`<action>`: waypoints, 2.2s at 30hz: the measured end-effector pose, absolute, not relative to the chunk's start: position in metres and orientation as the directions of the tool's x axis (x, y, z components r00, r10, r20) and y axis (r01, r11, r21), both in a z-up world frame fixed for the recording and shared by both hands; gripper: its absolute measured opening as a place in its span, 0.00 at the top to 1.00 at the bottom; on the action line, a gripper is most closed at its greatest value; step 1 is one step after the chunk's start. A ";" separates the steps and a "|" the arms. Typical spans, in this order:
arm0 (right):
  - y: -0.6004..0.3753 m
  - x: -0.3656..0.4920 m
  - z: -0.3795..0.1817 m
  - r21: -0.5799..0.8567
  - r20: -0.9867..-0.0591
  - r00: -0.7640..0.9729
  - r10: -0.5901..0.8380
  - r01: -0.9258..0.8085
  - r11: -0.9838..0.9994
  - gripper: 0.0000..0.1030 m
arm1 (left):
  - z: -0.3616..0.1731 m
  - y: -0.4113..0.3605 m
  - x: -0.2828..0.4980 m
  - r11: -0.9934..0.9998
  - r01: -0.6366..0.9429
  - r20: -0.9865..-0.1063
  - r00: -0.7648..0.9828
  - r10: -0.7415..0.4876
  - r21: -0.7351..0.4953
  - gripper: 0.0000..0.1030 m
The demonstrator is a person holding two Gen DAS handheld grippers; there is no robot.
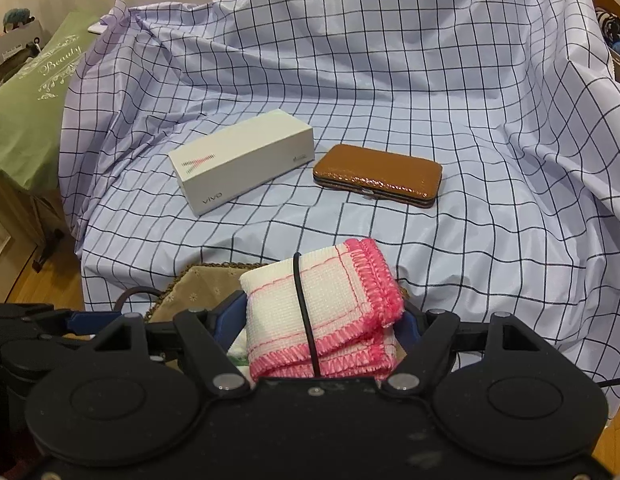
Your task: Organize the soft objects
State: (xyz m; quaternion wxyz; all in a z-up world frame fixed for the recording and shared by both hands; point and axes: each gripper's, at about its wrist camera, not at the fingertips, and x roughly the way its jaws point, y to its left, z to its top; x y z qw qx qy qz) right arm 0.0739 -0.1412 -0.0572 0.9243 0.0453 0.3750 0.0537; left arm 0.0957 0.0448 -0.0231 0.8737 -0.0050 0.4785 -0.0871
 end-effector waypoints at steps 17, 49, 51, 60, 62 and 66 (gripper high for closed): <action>-0.151 0.064 -0.057 0.130 -0.683 0.719 0.125 -0.049 0.990 0.23 | -0.016 0.043 0.090 0.985 0.143 -0.818 0.553 -0.157 -0.092 0.28; -0.178 0.012 -0.055 0.114 -0.679 0.732 0.064 0.018 0.993 0.22 | 0.003 0.027 0.050 0.994 0.110 -0.765 0.639 -0.079 -0.011 0.25; -0.179 0.008 -0.055 0.115 -0.679 0.732 0.062 0.023 0.993 0.21 | 0.004 0.026 0.046 0.994 0.109 -0.762 0.643 -0.077 -0.008 0.18; -0.180 -0.008 -0.053 0.120 -0.670 0.739 0.069 0.017 0.993 0.18 | 0.012 0.024 0.032 0.994 0.111 -0.731 0.678 -0.072 0.005 0.14; -0.179 -0.011 -0.052 0.120 -0.667 0.741 0.070 0.014 0.993 0.18 | 0.013 0.024 0.030 0.994 0.112 -0.729 0.681 -0.074 0.003 0.14; -0.179 -0.013 -0.051 0.115 -0.666 0.743 0.070 0.009 0.993 0.17 | 0.013 0.025 0.027 0.994 0.108 -0.726 0.683 -0.072 0.003 0.13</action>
